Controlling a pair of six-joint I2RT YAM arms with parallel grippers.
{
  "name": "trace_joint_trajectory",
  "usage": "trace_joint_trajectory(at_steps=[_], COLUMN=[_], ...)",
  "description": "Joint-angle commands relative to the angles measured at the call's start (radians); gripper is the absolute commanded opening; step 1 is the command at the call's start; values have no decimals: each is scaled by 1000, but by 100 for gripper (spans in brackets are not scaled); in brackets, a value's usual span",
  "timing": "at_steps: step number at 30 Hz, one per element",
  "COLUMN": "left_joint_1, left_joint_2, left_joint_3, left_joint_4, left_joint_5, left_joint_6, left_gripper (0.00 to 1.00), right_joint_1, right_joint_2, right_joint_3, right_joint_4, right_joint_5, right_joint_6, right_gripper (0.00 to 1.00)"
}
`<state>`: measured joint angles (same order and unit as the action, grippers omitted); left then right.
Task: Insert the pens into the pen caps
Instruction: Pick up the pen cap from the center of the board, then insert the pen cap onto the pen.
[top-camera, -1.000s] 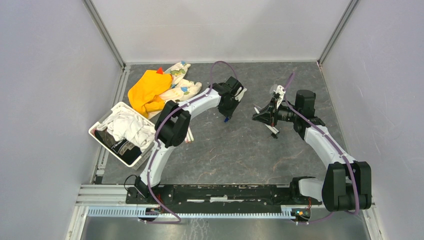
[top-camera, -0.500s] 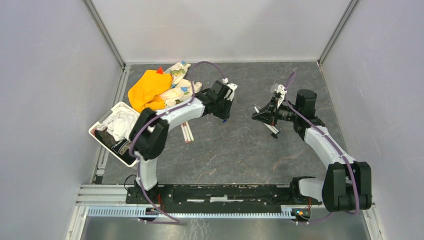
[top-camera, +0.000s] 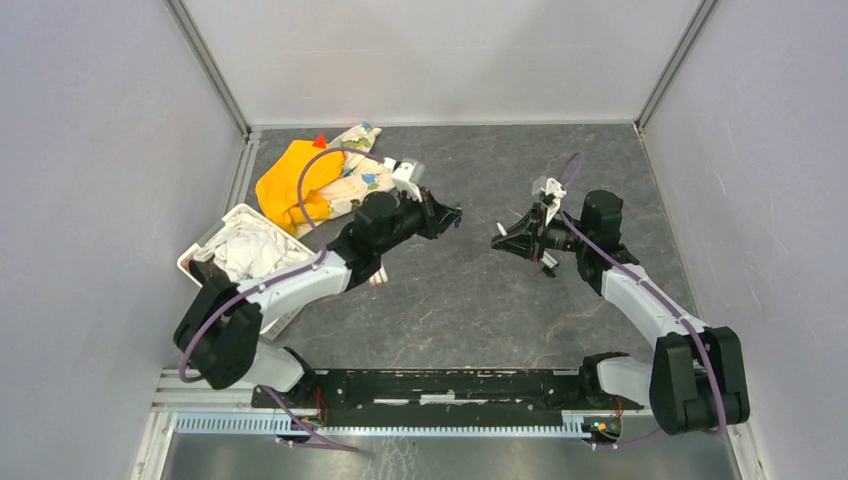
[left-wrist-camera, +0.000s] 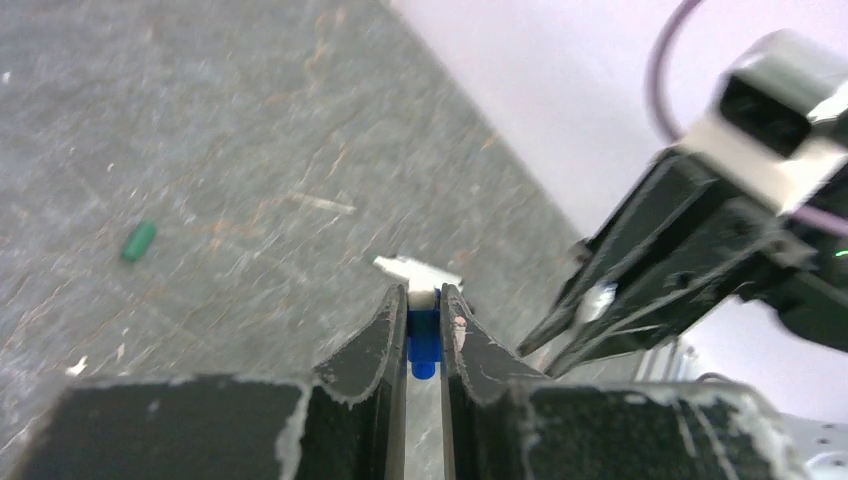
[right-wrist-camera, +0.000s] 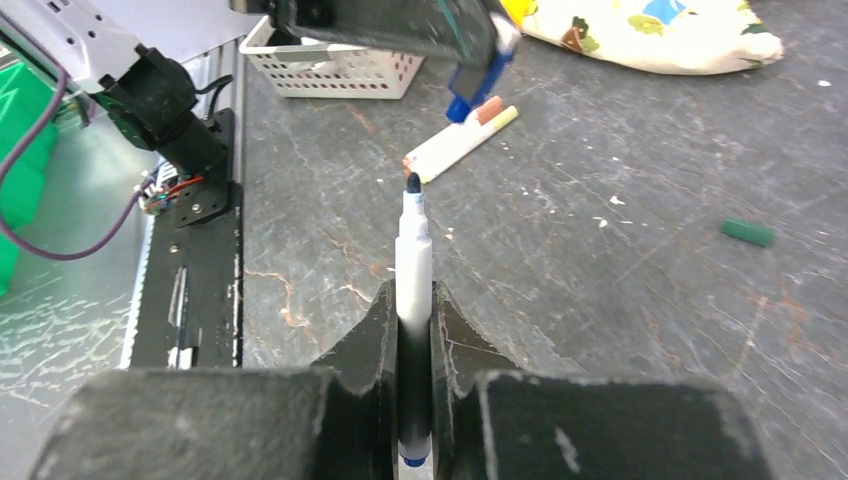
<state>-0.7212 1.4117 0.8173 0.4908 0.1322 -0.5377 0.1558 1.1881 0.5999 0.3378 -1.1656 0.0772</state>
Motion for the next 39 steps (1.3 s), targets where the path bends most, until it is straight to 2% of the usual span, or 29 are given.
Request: trace_joint_trajectory(at_steps=[1, 6, 16, 27, 39], left_joint_1=[-39, -62, -108, -169, -182], left_joint_2=[-112, -131, 57, 134, 183], left_joint_3=[-126, -231, -230, -201, -191], left_joint_4=[455, 705, 1098, 1113, 1141], left_joint_5=[-93, -130, -107, -129, -164], left_joint_6=[-100, -133, -226, -212, -227], left_gripper=[2, 2, 2, 2, 2], right_joint_1=[42, 89, 129, 130, 131], right_joint_2=[-13, -7, -11, -19, -28], right_joint_3=[-28, -65, -118, -124, -138], right_joint_4=[153, 273, 446, 464, 525], right_joint_5=[13, 28, 45, 78, 67], right_joint_6=[110, 212, 326, 366, 397], right_gripper=[0, 0, 0, 0, 0])
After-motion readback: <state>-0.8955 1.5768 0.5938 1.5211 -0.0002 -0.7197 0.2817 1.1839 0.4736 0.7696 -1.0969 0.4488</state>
